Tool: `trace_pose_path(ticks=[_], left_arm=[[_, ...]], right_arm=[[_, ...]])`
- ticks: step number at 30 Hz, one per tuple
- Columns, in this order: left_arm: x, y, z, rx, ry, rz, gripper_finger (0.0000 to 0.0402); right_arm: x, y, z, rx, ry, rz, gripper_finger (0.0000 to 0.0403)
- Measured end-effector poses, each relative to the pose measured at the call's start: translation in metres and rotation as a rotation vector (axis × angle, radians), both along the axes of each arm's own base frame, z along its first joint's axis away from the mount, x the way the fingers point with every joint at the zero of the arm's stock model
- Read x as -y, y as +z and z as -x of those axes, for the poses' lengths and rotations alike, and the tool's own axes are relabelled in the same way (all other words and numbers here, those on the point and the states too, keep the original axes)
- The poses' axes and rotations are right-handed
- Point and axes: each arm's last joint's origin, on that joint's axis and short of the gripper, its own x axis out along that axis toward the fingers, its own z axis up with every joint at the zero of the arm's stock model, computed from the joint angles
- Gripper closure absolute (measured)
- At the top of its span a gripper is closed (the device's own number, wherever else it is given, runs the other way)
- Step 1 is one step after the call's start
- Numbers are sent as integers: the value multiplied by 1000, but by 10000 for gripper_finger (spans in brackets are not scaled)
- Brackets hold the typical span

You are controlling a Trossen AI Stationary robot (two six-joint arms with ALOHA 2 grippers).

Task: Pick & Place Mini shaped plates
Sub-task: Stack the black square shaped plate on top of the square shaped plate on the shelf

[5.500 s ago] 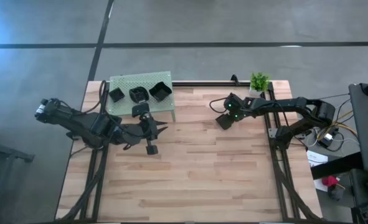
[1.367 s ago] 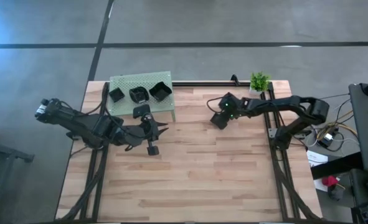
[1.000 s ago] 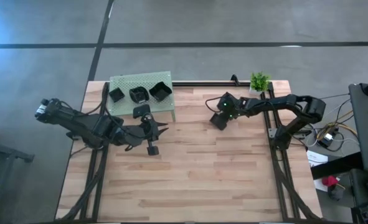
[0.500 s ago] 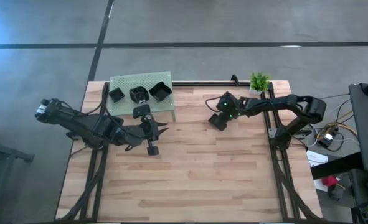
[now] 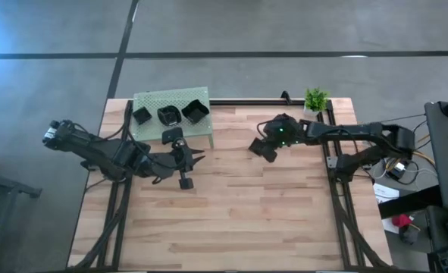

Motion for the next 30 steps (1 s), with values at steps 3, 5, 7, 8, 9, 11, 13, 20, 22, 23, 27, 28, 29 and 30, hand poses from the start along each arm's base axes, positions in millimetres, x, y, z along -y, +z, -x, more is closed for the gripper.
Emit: trace_pose_path(ticks=[3, 5, 7, 8, 9, 11, 13, 20, 22, 23, 27, 28, 29, 30], left_arm=[[0, 0, 0, 0, 0, 0, 344], [0, 0, 0, 0, 0, 1, 344], [0, 0, 0, 0, 0, 0, 344], [0, 0, 0, 0, 0, 0, 344], [0, 0, 0, 0, 0, 0, 344], [0, 0, 0, 0, 0, 0, 344], [0, 0, 0, 0, 0, 0, 344], [0, 0, 0, 0, 0, 0, 344], [0, -1, -1, -2, 0, 0, 344], [1, -2, -2, -3, -1, -2, 344], [8, -10, -11, -37, -23, -24, 344], [11, -13, -14, -47, -32, -32, 344], [13, -16, -17, -55, -39, -38, 344], [15, -18, -20, -57, -42, -41, 344]], right_arm=[[-12, 17, 3, 68, 35, 31, 395], [-20, 26, 5, 95, 43, 65, 395], [-26, 33, 7, 118, 47, 95, 395], [-29, 37, 8, 133, 52, 104, 395], [-31, 40, 9, 145, 58, 108, 395], [-35, 45, 11, 168, 69, 115, 395], [-38, 49, 13, 184, 70, 127, 395], [-39, 51, 14, 193, 72, 133, 394], [-39, 52, 13, 196, 72, 134, 394], [-40, 53, 13, 201, 76, 134, 394], [-49, 60, 8, 232, 120, 141, 394], [-52, 62, 7, 241, 134, 142, 394], [-55, 64, 6, 254, 152, 148, 394], [-59, 66, 4, 270, 175, 159, 394]])
